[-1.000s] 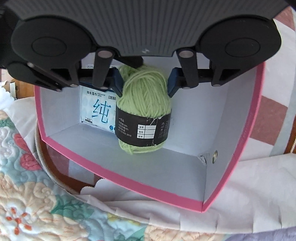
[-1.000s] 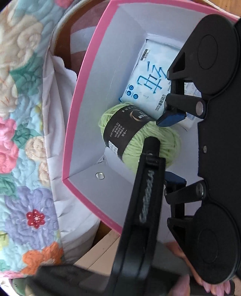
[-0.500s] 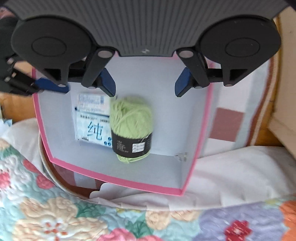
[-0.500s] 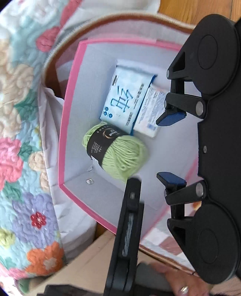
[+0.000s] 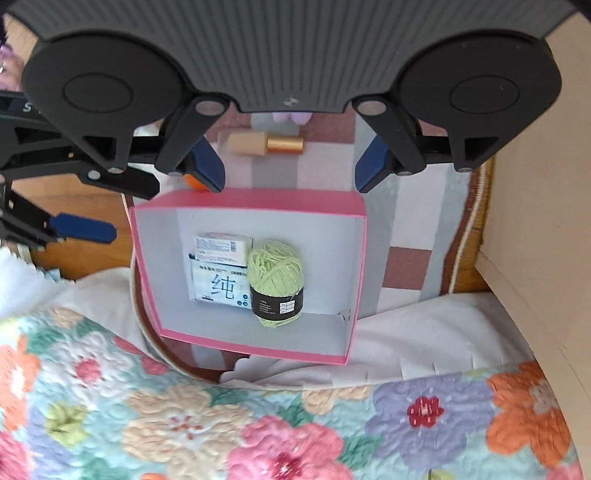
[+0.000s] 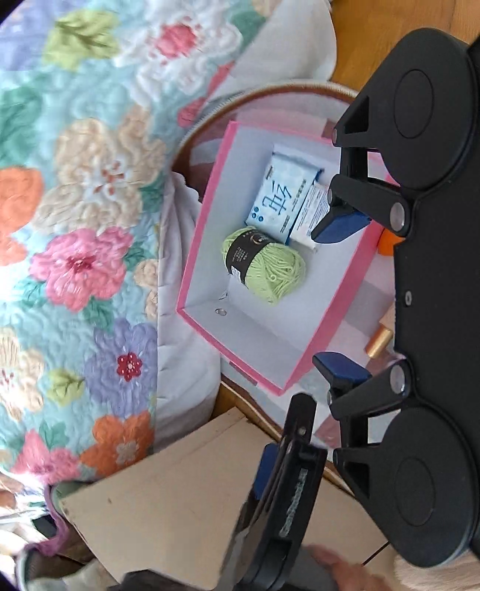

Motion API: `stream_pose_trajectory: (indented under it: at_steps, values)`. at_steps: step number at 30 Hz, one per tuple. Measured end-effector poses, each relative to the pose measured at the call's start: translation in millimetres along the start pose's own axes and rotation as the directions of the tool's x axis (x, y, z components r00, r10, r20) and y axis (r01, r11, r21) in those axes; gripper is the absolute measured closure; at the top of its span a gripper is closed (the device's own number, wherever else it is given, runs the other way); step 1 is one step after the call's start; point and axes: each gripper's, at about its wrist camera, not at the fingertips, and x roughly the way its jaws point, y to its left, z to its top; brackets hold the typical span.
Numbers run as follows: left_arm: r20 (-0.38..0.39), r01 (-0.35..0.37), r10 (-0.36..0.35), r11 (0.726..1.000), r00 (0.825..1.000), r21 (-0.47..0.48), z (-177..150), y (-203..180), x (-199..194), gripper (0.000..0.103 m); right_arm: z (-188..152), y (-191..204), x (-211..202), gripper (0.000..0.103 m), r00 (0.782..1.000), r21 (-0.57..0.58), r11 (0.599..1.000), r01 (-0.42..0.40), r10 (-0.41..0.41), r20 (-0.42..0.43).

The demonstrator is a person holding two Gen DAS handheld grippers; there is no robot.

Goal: Organize objects
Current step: 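Move the open left tool back toward the lilac plush toy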

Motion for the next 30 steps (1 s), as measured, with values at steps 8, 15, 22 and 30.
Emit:
stream_pose_trajectory:
  at_steps: [8, 15, 22, 30]
  values:
    - [0.050, 0.000, -0.003, 0.998, 0.999, 0.058, -27, -13, -58, 0.021, -12, 31, -48, 0.032, 1.000, -0.089, 0.996, -0.011, 0.013, 0.020]
    - [0.086, 0.003, -0.007, 0.999, 0.996, 0.054, -58, -7, -98, 0.021, -29, 61, -91, 0.030, 0.998, -0.158, 0.986, -0.053, 0.057, 0.022]
    - [0.084, 0.012, -0.018, 0.997, 0.996, 0.074, -90, -5, -120, 0.016, -50, 83, -114, 0.023, 0.994, -0.184, 0.978, -0.099, 0.104, 0.015]
    - [0.033, 0.026, -0.029, 0.995, 0.999, 0.099, -122, -2, -108, 0.007, -81, 95, -108, 0.017, 0.988, -0.166, 0.974, -0.154, 0.156, 0.000]
